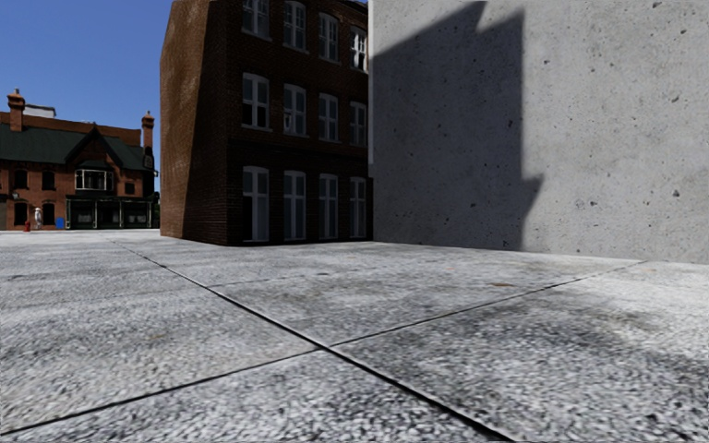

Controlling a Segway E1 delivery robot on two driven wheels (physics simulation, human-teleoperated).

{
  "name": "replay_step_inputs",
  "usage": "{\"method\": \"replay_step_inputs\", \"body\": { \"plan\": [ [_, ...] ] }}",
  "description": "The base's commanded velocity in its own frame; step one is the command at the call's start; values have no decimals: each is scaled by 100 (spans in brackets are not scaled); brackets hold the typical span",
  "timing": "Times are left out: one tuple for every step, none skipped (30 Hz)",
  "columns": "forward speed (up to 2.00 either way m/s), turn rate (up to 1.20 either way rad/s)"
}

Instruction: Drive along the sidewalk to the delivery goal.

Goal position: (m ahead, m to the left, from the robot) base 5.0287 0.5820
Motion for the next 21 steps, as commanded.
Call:
{"method": "replay_step_inputs", "body": {
  "plan": [
    [199, 0],
    [199, 0],
    [199, 0],
    [199, 0],
    [199, 0],
    [199, 0],
    [199, 0],
    [199, 0],
    [199, 0],
    [199, 0],
    [198, 0],
    [198, 0],
    [198, 0],
    [198, 0],
    [198, 0],
    [197, 17],
    [197, 17],
    [196, 34],
    [196, 40],
    [196, 40],
    [195, 41]
  ]
}}
